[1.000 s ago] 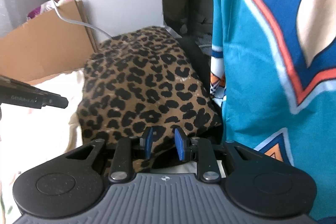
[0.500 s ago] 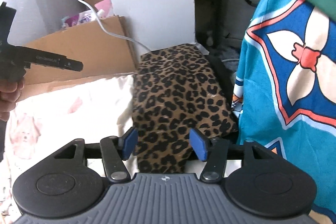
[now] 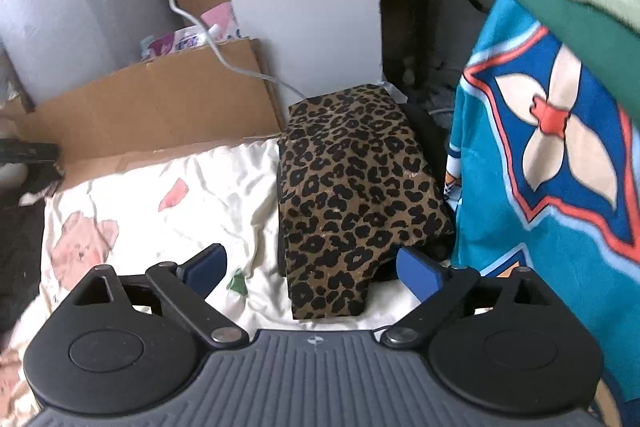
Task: Fold clothes
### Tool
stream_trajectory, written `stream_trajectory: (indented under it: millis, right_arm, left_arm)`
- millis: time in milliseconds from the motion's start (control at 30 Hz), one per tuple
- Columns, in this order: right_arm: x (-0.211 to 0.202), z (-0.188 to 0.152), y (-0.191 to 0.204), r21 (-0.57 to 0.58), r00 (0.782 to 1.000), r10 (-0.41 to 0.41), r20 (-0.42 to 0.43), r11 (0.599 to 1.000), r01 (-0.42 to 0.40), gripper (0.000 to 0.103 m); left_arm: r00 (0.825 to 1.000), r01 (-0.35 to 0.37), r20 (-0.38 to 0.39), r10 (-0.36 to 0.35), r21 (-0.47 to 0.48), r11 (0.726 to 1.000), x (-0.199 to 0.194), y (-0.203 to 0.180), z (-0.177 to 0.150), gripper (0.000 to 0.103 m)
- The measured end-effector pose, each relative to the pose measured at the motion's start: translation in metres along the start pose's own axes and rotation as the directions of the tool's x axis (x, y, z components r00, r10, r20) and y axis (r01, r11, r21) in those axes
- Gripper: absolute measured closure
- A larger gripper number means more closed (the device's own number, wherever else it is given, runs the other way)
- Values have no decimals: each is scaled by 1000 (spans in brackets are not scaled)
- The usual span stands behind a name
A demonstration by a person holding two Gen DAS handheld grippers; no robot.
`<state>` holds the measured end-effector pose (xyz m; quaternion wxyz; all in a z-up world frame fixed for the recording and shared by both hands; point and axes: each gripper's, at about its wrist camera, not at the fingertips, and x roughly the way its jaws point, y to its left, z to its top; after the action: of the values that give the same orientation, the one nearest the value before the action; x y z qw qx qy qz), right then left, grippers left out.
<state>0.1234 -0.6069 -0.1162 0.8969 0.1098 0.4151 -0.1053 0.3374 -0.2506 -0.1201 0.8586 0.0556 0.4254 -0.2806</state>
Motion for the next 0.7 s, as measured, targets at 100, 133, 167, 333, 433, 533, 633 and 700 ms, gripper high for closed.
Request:
stream_trajectory:
  millis: [100, 133, 167, 333, 433, 533, 633, 700]
  right_arm:
    - [-12, 1, 4, -6, 1000, 9, 8, 1000, -9, 1]
    - [-16, 1, 6, -4, 1000, 16, 11, 1000, -15, 1]
    - [-20, 1, 9, -10, 1000, 23, 12, 1000, -23, 1]
    - [-37, 2, 25, -60, 998, 68, -3, 996, -68, 1]
    - [-52, 7, 35, -68, 996, 86, 11, 994, -85, 1]
    - [-69, 11, 44, -34, 993, 117, 26, 993, -116, 1]
    - [-87, 13, 55, -34, 990, 134, 35, 991, -132, 1]
    - [-100, 12, 64, -59, 993, 115, 39, 992, -112, 1]
  left_arm:
    - [999, -38, 5, 38, -9, 999, -36, 19, -6, 7]
    - [999, -40, 6, 40, -27, 999, -47, 26, -8, 6]
    - [999, -43, 8, 43, -45, 998, -60, 32, -11, 6]
    - [998, -54, 12, 54, -40, 998, -126, 57, -26, 5]
    - [995, -92, 29, 94, -56, 994, -170, 75, -37, 1]
    - [986, -161, 18, 165, -135, 978, -208, 101, -50, 1]
    - [982, -179, 26, 186, -172, 969, -244, 119, -63, 1]
    - [976, -211, 19, 217, -164, 964, -257, 124, -72, 1]
